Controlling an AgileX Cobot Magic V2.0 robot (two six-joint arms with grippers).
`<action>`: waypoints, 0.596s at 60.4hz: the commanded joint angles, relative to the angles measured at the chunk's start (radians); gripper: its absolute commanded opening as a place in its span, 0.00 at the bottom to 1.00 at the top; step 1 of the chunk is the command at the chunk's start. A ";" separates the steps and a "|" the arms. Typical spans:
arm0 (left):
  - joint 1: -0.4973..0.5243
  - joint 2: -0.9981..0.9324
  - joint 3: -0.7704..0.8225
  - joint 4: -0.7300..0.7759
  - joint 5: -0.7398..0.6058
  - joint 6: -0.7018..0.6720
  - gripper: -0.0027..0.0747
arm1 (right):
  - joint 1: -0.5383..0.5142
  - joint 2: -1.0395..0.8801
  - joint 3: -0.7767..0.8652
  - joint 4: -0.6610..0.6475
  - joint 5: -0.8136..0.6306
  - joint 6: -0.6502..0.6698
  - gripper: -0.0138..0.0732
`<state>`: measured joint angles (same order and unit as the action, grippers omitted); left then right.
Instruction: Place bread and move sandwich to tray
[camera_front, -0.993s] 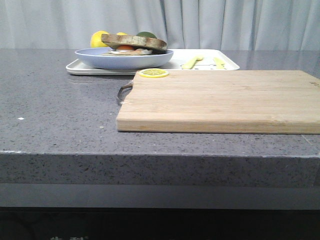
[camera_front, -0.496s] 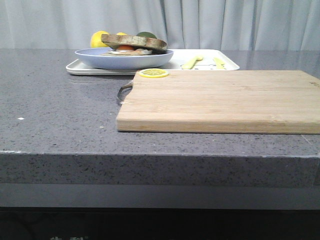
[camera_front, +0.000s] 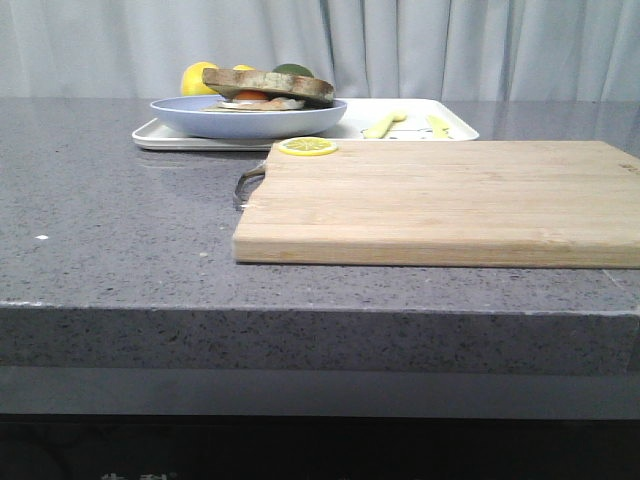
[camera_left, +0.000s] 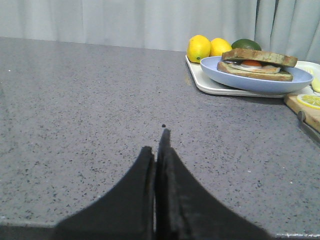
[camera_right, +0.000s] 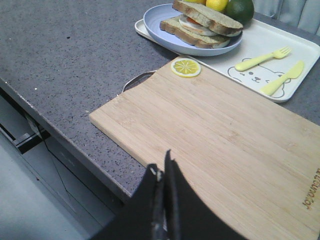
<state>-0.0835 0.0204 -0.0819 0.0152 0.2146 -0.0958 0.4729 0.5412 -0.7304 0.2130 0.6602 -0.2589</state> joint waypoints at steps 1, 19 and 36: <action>0.007 0.009 0.031 0.006 -0.180 -0.019 0.01 | -0.003 0.004 -0.027 0.009 -0.074 -0.011 0.08; 0.043 -0.047 0.089 0.006 -0.228 -0.019 0.01 | -0.003 0.004 -0.027 0.009 -0.074 -0.011 0.08; 0.043 -0.047 0.089 0.006 -0.228 -0.019 0.01 | -0.003 0.004 -0.027 0.009 -0.075 -0.011 0.08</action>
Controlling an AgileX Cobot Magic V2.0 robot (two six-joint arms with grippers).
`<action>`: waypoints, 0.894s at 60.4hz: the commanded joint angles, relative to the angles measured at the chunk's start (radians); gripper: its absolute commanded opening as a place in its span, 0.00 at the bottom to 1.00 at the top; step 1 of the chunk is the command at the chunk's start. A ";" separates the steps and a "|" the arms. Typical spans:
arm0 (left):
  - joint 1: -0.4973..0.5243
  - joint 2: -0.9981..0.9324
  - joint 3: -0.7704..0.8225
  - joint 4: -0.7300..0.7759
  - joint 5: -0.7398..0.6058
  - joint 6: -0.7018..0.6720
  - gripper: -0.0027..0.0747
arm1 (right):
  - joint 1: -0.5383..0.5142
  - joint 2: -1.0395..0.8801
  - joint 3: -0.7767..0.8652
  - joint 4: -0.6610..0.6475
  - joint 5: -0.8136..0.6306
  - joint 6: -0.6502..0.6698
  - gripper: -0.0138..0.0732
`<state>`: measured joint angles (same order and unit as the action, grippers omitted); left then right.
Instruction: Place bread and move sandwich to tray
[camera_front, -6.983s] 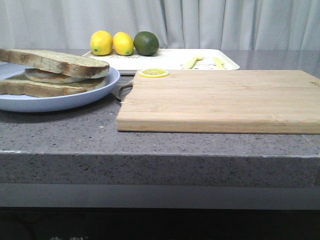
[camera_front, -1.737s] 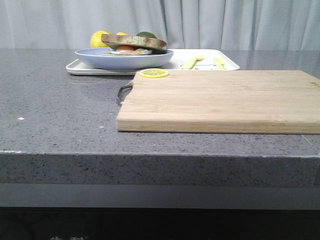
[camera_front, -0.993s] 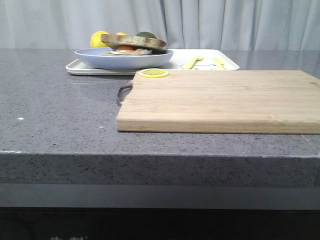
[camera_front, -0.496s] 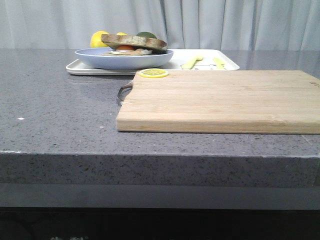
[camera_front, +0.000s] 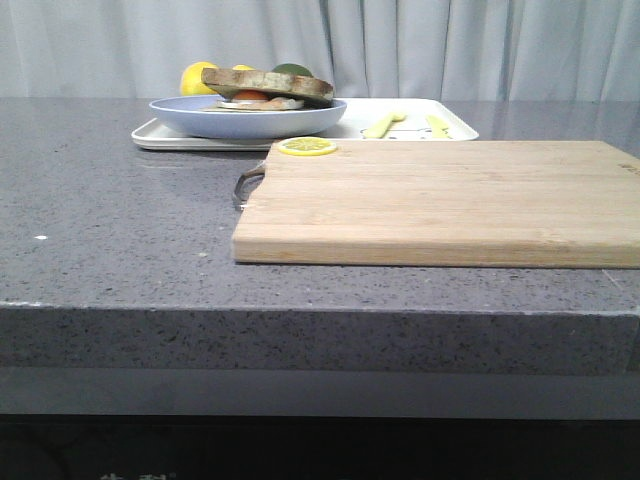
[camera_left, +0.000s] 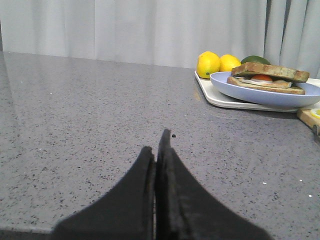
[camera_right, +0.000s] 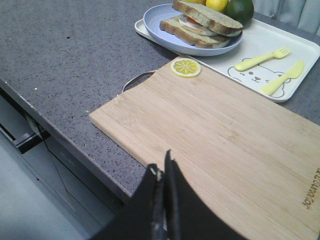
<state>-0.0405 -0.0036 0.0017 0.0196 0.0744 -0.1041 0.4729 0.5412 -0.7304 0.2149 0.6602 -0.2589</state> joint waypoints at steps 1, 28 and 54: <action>0.000 -0.022 0.006 0.002 -0.088 -0.010 0.01 | -0.003 0.004 -0.027 0.007 -0.075 -0.011 0.08; 0.000 -0.022 0.006 0.002 -0.088 -0.010 0.01 | -0.003 0.004 -0.027 0.007 -0.075 -0.011 0.08; 0.000 -0.022 0.006 0.002 -0.088 -0.010 0.01 | -0.198 -0.181 0.178 0.002 -0.296 -0.011 0.08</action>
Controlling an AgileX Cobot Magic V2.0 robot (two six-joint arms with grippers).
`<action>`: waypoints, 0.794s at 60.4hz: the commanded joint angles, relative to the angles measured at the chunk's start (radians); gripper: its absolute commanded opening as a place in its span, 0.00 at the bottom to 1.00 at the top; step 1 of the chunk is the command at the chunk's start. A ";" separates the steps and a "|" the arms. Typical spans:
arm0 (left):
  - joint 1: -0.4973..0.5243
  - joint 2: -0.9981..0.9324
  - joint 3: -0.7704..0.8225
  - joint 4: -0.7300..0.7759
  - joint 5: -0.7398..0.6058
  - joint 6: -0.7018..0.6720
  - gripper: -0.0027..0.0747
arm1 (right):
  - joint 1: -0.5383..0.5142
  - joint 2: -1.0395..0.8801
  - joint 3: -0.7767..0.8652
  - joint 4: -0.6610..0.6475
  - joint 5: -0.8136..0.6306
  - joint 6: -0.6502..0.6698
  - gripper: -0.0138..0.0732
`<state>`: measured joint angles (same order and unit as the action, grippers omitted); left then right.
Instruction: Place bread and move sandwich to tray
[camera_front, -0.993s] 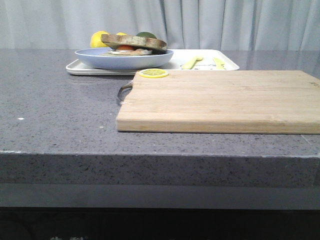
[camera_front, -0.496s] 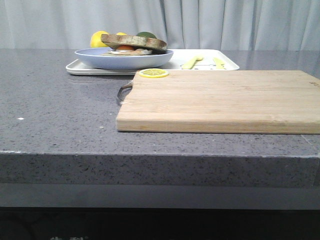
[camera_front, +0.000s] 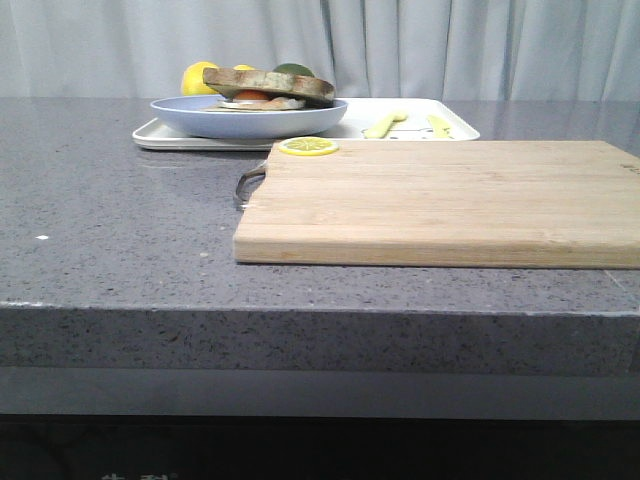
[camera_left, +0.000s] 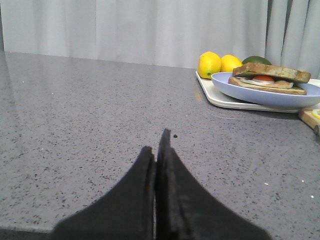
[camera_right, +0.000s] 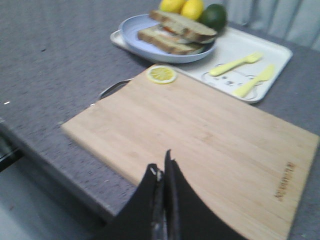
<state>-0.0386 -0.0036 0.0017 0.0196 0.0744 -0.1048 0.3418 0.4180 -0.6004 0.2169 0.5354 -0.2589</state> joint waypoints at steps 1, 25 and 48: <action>-0.002 -0.022 0.006 0.002 -0.088 -0.010 0.01 | -0.089 -0.082 0.076 0.000 -0.199 -0.011 0.08; -0.002 -0.022 0.006 0.002 -0.088 -0.010 0.01 | -0.308 -0.396 0.523 0.006 -0.520 -0.011 0.08; -0.002 -0.021 0.006 0.002 -0.088 -0.010 0.01 | -0.311 -0.450 0.625 0.017 -0.586 -0.011 0.08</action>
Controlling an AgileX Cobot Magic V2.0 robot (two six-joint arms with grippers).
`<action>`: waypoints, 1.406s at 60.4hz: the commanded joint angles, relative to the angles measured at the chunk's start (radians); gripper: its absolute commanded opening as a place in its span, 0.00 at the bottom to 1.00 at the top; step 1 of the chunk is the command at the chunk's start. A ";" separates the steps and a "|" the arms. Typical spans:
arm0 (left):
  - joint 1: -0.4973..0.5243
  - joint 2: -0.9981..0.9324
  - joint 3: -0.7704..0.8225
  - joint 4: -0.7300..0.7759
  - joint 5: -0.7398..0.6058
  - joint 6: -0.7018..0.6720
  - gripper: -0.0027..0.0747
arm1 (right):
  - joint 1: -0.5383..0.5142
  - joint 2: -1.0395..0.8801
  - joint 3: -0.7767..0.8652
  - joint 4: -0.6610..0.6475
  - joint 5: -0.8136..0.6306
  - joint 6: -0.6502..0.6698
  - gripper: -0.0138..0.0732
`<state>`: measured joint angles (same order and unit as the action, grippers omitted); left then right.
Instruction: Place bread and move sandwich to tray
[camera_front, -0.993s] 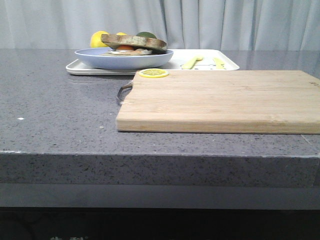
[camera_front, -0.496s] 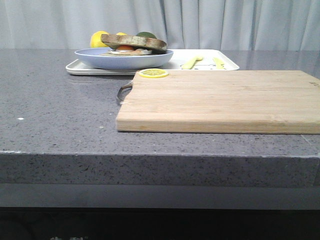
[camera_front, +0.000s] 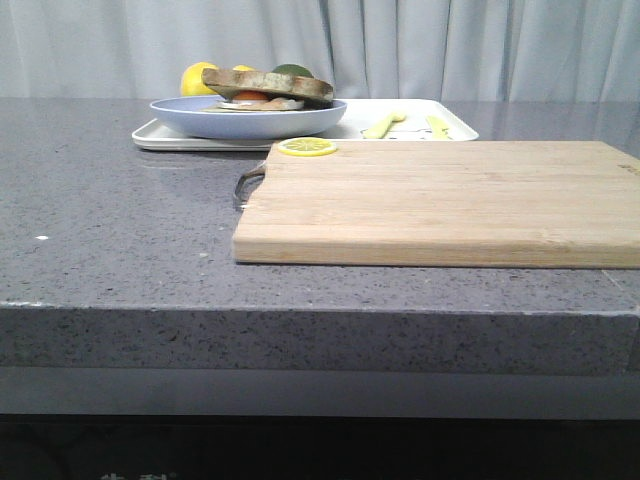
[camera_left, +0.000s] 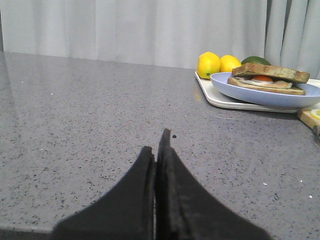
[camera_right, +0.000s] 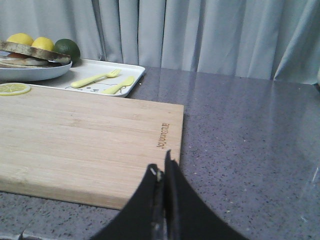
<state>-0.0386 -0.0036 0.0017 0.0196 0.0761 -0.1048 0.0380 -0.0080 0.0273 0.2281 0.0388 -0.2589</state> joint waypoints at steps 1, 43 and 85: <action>-0.002 -0.021 0.006 0.002 -0.090 -0.010 0.01 | -0.008 -0.024 -0.003 0.005 -0.089 -0.011 0.08; -0.002 -0.021 0.006 0.002 -0.090 -0.010 0.01 | -0.051 -0.025 -0.003 -0.220 -0.125 0.284 0.08; -0.002 -0.021 0.006 0.002 -0.090 -0.010 0.01 | -0.071 -0.024 -0.004 -0.220 -0.126 0.284 0.08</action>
<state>-0.0386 -0.0036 0.0017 0.0196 0.0761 -0.1048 -0.0273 -0.0080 0.0273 0.0164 0.0000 0.0223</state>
